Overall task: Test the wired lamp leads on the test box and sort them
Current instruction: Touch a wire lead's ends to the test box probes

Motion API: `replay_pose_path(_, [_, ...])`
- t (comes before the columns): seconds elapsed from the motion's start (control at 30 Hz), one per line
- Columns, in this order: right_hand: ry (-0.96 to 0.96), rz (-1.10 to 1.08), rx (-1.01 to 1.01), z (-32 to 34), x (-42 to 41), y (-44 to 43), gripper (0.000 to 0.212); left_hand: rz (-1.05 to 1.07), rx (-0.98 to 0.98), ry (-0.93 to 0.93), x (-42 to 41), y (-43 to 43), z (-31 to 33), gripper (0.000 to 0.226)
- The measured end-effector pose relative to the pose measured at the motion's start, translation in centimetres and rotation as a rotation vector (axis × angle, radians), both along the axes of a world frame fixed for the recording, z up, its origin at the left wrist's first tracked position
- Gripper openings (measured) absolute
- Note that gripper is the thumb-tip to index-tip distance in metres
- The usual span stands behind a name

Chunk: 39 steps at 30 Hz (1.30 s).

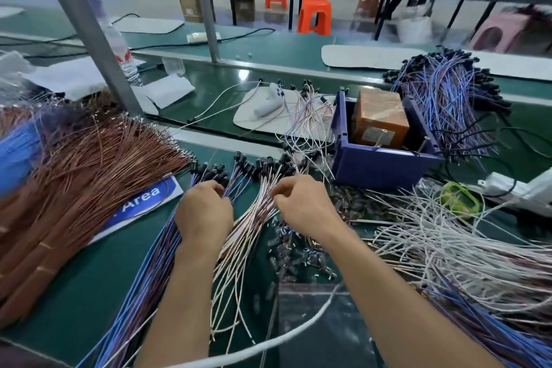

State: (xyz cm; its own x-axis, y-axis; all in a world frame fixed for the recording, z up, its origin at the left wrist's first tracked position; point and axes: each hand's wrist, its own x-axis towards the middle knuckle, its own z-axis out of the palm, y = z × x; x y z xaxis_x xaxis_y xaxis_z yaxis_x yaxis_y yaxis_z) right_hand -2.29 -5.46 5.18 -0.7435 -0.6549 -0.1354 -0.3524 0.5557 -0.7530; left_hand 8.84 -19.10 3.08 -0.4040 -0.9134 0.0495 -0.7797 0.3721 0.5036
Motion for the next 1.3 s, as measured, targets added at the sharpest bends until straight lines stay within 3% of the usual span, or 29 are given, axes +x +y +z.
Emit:
replay_pose_path(0.17, [-0.041,0.068,-0.001,-0.1,1.5,-1.4,0.022,0.037,0.082,-0.026,-0.6,-0.7,0.8,0.014])
replay_pose_path(0.33, [-0.112,0.059,-0.056,0.6,1.4,-1.8,0.025,0.106,0.201,0.201,-0.4,-0.9,0.8,0.031])
replay_pose_path(0.73, [-0.320,0.027,-0.194,1.4,0.9,-2.0,0.016,0.248,0.260,0.590,-0.2,0.4,1.2,0.023])
replay_pose_path(0.87, [-0.443,0.014,-0.348,2.1,0.8,-1.6,0.012,0.073,0.286,0.780,-0.2,1.9,2.4,0.015])
replay_pose_path(1.0, [-0.436,0.020,-0.553,4.2,0.2,0.0,0.014,-0.258,0.388,0.733,-0.9,4.2,4.1,0.023])
replay_pose_path(1.1, [-0.405,-0.082,-0.680,5.7,-0.6,2.7,0.026,-0.373,0.594,0.771,-1.7,6.4,5.2,0.020])
replay_pose_path(1.17, [-0.514,-0.165,-0.775,6.6,-1.2,5.1,0.033,-0.433,0.714,0.781,-1.9,7.5,5.8,0.018])
replay_pose_path(1.3, [-0.749,-0.351,-1.016,7.6,-2.7,10.5,0.045,-0.538,0.716,0.674,-1.7,8.1,6.1,0.023])
